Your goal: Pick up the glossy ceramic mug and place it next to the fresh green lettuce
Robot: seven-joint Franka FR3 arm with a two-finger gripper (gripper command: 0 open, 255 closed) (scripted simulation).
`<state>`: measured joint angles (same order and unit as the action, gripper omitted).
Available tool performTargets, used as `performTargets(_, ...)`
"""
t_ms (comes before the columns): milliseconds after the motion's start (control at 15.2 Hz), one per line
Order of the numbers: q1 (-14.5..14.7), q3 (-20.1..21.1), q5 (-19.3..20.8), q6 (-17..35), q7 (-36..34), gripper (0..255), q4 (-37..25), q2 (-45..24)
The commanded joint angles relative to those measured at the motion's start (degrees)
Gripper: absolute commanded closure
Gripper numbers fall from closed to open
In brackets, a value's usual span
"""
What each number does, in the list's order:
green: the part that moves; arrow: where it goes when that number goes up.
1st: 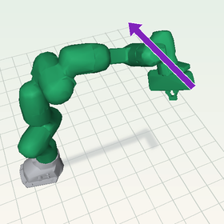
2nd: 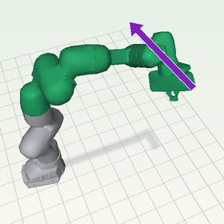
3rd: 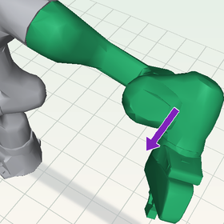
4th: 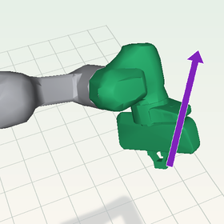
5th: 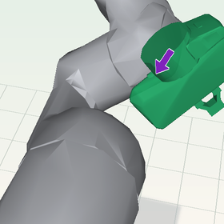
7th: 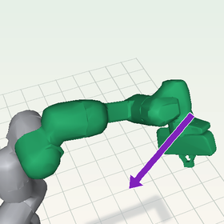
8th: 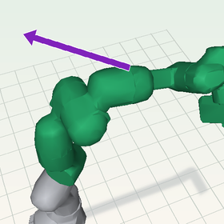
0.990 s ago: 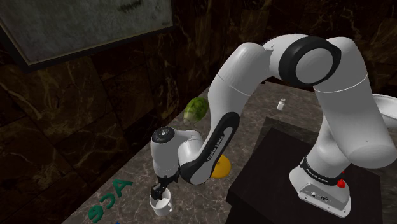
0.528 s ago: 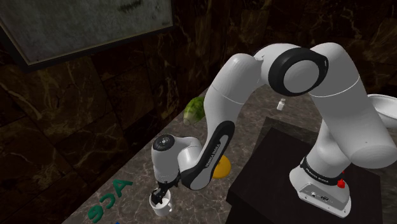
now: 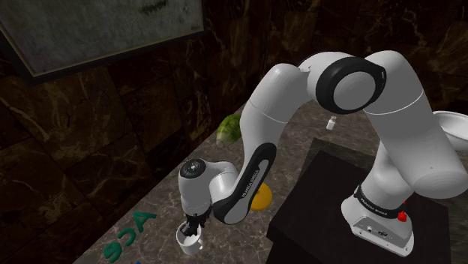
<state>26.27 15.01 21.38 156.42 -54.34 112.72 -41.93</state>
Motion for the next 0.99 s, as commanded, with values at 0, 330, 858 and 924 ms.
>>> performTargets(0,0.0,0.0,0.0,0.0,0.0,255,0.0,0.0)
performTargets(330,0.0,0.0,0.0,0.0,0.0,255,0.0,0.0)
performTargets(858,-1.4,1.8,-1.4,-2.7,1.0,255,1.6,4.1)
performTargets(924,-1.7,2.1,-1.6,-3.1,1.1,255,1.8,4.8)
